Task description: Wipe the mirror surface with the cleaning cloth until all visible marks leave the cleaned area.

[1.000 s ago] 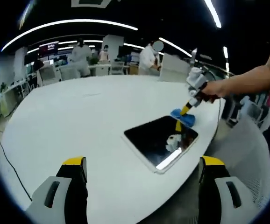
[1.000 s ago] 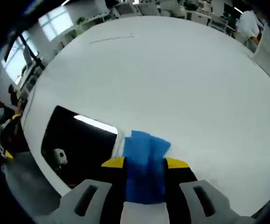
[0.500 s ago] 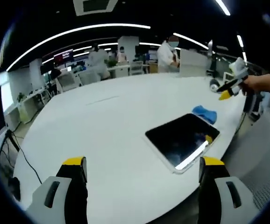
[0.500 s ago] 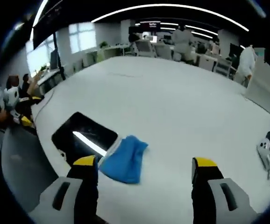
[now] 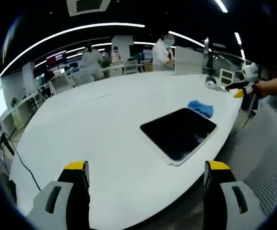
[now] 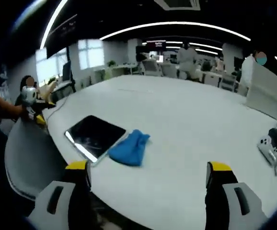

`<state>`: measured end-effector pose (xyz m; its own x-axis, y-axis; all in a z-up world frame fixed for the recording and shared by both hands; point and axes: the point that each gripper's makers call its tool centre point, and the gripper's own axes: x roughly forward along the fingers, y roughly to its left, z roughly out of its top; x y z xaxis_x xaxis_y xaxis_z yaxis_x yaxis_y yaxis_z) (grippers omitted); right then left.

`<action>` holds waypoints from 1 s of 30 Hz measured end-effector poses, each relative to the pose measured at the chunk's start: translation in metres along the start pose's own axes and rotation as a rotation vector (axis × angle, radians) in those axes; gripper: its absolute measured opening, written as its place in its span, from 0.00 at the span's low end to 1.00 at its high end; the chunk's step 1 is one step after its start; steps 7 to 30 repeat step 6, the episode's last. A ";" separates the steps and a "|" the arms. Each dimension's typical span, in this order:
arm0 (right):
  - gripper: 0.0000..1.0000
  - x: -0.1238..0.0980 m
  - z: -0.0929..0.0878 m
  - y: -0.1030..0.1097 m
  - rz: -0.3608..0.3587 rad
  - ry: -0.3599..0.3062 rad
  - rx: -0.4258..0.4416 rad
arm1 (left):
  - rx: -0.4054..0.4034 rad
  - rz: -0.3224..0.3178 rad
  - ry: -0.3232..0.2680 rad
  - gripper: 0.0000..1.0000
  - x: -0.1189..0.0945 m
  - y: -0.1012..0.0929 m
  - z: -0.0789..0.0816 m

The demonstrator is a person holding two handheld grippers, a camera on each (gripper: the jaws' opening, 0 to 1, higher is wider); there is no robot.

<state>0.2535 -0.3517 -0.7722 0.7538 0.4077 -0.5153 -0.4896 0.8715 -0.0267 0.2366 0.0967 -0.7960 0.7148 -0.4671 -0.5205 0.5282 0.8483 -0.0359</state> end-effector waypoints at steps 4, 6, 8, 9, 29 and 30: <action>0.98 -0.003 0.009 0.002 0.013 -0.030 -0.014 | -0.075 -0.007 0.041 1.00 -0.002 0.004 -0.010; 0.98 -0.003 0.015 0.005 0.019 -0.043 -0.026 | -0.073 -0.011 0.028 1.00 -0.003 0.002 -0.009; 0.98 -0.003 0.015 0.005 0.019 -0.043 -0.026 | -0.073 -0.011 0.028 1.00 -0.003 0.002 -0.009; 0.98 -0.003 0.015 0.005 0.019 -0.043 -0.026 | -0.073 -0.011 0.028 1.00 -0.003 0.002 -0.009; 0.98 -0.003 0.015 0.005 0.019 -0.043 -0.026 | -0.073 -0.011 0.028 1.00 -0.003 0.002 -0.009; 0.98 -0.003 0.015 0.005 0.019 -0.043 -0.026 | -0.073 -0.011 0.028 1.00 -0.003 0.002 -0.009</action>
